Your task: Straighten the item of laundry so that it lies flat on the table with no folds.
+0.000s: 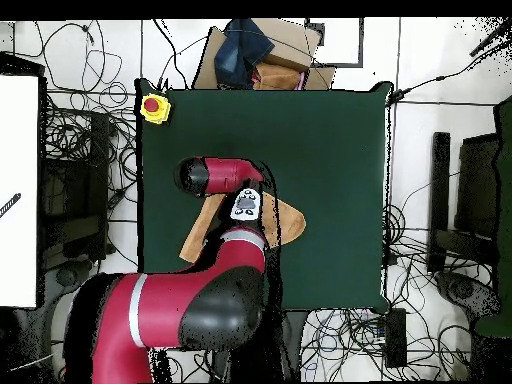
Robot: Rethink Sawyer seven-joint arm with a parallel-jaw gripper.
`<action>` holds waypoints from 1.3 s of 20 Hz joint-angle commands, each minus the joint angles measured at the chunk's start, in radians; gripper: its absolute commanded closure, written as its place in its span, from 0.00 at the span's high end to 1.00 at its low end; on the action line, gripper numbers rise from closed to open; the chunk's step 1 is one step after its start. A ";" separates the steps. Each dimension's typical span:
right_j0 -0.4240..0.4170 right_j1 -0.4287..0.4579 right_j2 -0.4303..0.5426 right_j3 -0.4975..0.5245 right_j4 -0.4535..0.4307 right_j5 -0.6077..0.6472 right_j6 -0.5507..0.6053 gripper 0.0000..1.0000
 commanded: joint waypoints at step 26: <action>-0.074 0.034 0.075 0.173 0.015 -0.104 0.155 1.00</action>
